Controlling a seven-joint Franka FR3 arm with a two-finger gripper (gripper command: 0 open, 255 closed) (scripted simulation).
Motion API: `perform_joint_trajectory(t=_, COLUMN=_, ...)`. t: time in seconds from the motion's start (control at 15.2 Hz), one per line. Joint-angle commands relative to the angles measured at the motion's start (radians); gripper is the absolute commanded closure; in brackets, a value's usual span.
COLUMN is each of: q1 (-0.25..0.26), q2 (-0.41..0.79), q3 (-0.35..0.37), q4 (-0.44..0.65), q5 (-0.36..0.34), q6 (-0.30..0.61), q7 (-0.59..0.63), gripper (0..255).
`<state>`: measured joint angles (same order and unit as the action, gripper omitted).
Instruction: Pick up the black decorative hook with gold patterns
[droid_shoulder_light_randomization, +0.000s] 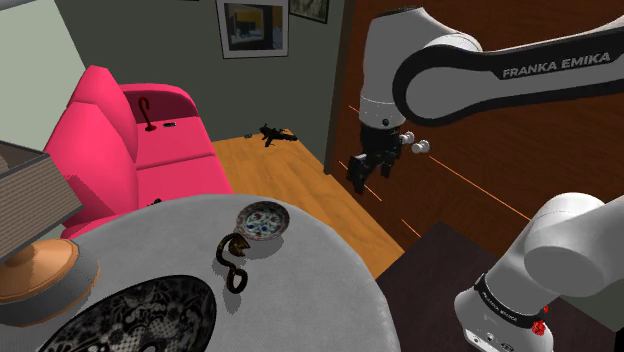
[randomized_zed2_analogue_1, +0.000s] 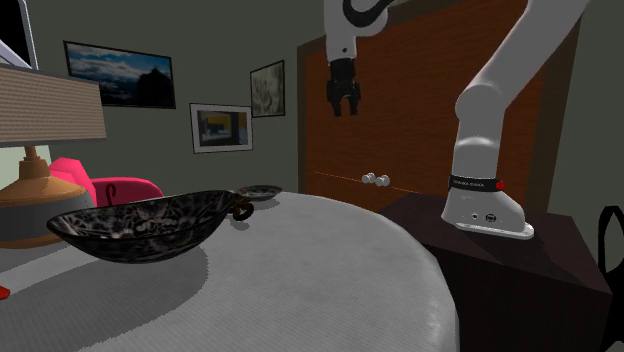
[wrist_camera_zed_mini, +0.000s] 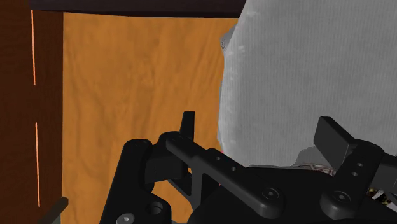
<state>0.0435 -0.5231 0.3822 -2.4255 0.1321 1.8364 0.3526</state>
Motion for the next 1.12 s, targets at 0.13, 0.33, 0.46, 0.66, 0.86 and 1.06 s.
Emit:
perform_joint_trajectory(t=0.13, q1=-0.005, q2=0.129, q3=0.086, q4=0.036, q5=-0.011, q6=0.105, q7=0.107, gripper=0)
perform_joint_trajectory(t=0.33, q1=-0.013, q2=0.238, q3=0.150, q4=0.079, q5=-0.044, q6=0.172, q7=0.197, gripper=0)
perform_joint_trajectory(t=0.46, q1=-0.019, q2=0.317, q3=0.189, q4=0.115, q5=-0.081, q6=0.211, q7=0.264, gripper=0)
perform_joint_trajectory(t=0.66, q1=-0.022, q2=0.446, q3=0.239, q4=0.180, q5=-0.161, q6=0.259, q7=0.374, gripper=0)
perform_joint_trajectory(t=0.86, q1=-0.007, q2=0.585, q3=0.267, q4=0.259, q5=-0.265, q6=0.289, q7=0.494, gripper=0)
perform_joint_trajectory(t=1.06, q1=0.035, q2=0.726, q3=0.267, q4=0.352, q5=-0.375, q6=0.299, q7=0.607, gripper=0)
